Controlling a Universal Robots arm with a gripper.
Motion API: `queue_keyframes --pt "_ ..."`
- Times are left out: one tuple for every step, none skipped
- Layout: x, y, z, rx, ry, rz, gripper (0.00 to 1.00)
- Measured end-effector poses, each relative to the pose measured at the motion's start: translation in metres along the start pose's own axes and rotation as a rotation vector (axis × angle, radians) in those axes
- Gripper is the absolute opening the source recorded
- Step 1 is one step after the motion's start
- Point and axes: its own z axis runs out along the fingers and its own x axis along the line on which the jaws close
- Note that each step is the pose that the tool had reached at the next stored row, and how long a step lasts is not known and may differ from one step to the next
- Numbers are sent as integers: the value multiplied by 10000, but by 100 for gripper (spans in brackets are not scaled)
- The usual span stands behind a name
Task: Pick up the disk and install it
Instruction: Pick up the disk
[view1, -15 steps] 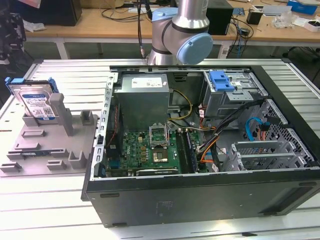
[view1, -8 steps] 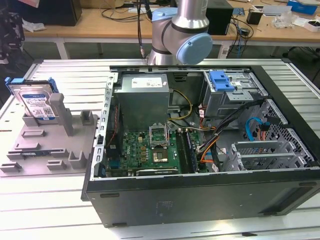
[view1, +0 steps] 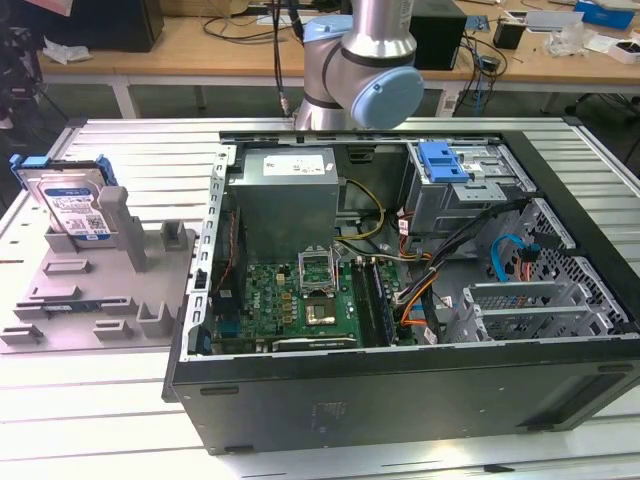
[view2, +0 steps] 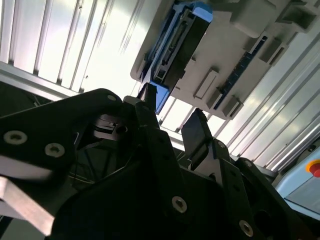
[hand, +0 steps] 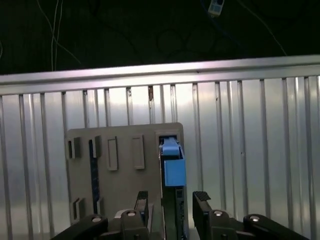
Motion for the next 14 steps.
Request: queue_keyframes --pt "1 28 16 3 0 -74 48" --pt "1 37 29 7 -1 -131 48" --pt "1 39 44 7 0 -174 48" --pt "0 40 56 15 -1 -179 48" --pt "-1 40 76 24 -1 -186 48" --pt "-1 40 94 26 -1 -195 48" --pt "-4 42 130 27 -1 -217 48" --pt "-9 45 135 25 -1 -217 48" --pt "-14 48 141 27 -1 -221 48" --pt "-21 54 149 28 -2 -222 48" --pt "-26 63 155 28 -1 -222 48" --pt "-33 79 167 30 -1 -223 48" --pt "-38 93 183 36 -2 -222 48" --pt "-38 93 191 37 -2 -223 48"
